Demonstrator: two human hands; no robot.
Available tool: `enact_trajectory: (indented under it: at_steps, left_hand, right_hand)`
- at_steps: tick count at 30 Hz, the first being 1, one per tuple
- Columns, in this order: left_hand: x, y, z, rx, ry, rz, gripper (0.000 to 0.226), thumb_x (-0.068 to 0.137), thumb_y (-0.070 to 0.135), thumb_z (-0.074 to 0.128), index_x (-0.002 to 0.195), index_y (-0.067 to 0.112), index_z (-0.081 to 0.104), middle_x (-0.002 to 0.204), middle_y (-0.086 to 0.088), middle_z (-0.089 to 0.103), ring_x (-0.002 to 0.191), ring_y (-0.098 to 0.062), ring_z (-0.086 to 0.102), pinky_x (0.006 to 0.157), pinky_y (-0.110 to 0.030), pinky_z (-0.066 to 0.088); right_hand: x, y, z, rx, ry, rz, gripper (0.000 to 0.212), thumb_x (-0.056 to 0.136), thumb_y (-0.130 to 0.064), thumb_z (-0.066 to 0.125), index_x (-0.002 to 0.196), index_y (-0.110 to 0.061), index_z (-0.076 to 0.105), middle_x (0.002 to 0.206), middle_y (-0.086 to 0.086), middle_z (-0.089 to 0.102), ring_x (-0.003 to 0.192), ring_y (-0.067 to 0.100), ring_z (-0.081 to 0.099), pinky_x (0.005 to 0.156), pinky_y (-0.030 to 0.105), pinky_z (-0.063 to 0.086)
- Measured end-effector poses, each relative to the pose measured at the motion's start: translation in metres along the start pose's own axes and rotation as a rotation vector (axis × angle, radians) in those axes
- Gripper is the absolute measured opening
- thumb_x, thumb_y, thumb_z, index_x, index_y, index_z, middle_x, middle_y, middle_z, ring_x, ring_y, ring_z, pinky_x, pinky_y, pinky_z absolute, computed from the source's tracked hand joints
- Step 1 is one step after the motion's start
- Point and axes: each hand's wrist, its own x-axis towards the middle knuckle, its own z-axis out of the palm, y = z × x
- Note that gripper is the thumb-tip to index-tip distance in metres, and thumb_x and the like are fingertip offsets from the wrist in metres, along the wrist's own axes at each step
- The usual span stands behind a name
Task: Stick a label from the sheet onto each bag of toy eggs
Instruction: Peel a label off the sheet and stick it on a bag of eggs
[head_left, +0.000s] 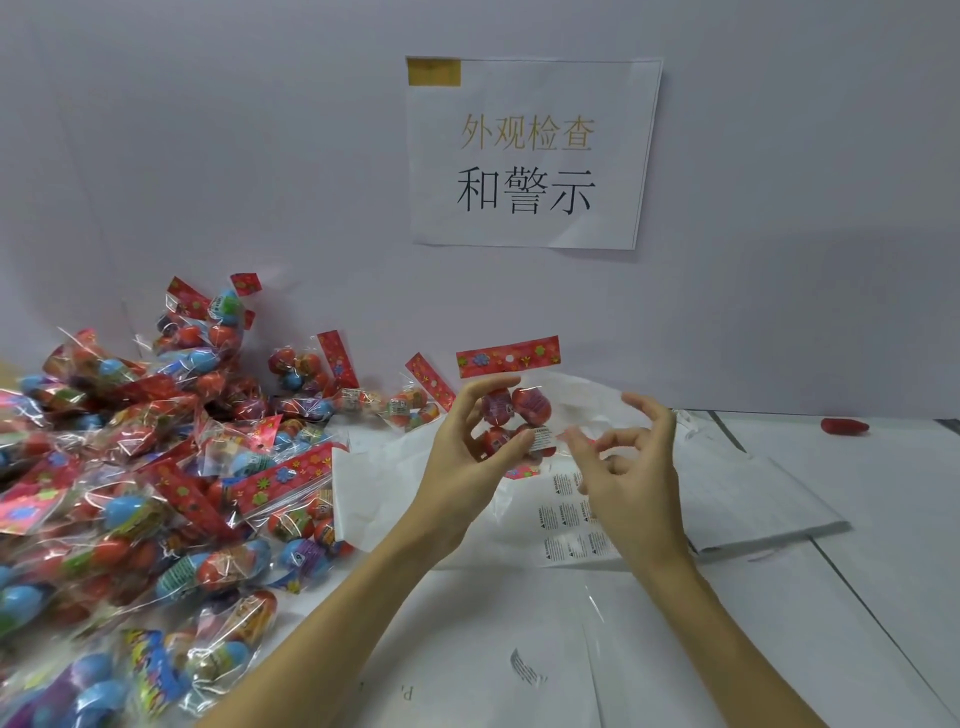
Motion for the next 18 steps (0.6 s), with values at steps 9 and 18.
enact_trajectory:
  at_steps: [9,18]
  left_hand:
    - [0.001,0.001,-0.001,-0.06,-0.095,-0.028,0.083,0.09,0.013,0.083,0.152,0.045,0.038,0.129,-0.009,0.071,0.109,-0.033,0.074,0.091,-0.038,0.061]
    - [0.001,-0.001,-0.007,0.178,-0.129,-0.159,0.027,0.087,0.018,0.085,0.112,0.025,0.078,0.1,-0.003,0.079,0.08,-0.011,0.069,0.071,-0.022,0.051]
  right_hand:
    - [0.003,-0.005,-0.005,0.298,-0.379,0.19,0.021,0.107,-0.02,0.057,0.114,-0.008,0.071,0.088,0.007,0.077,0.069,0.027,0.072,0.058,0.027,0.056]
    - [0.014,-0.007,-0.012,0.716,-0.26,0.375,0.043,0.093,-0.028,0.072,0.132,-0.011,0.068,0.125,0.012,0.075,0.113,0.027,0.073,0.092,0.041,0.061]
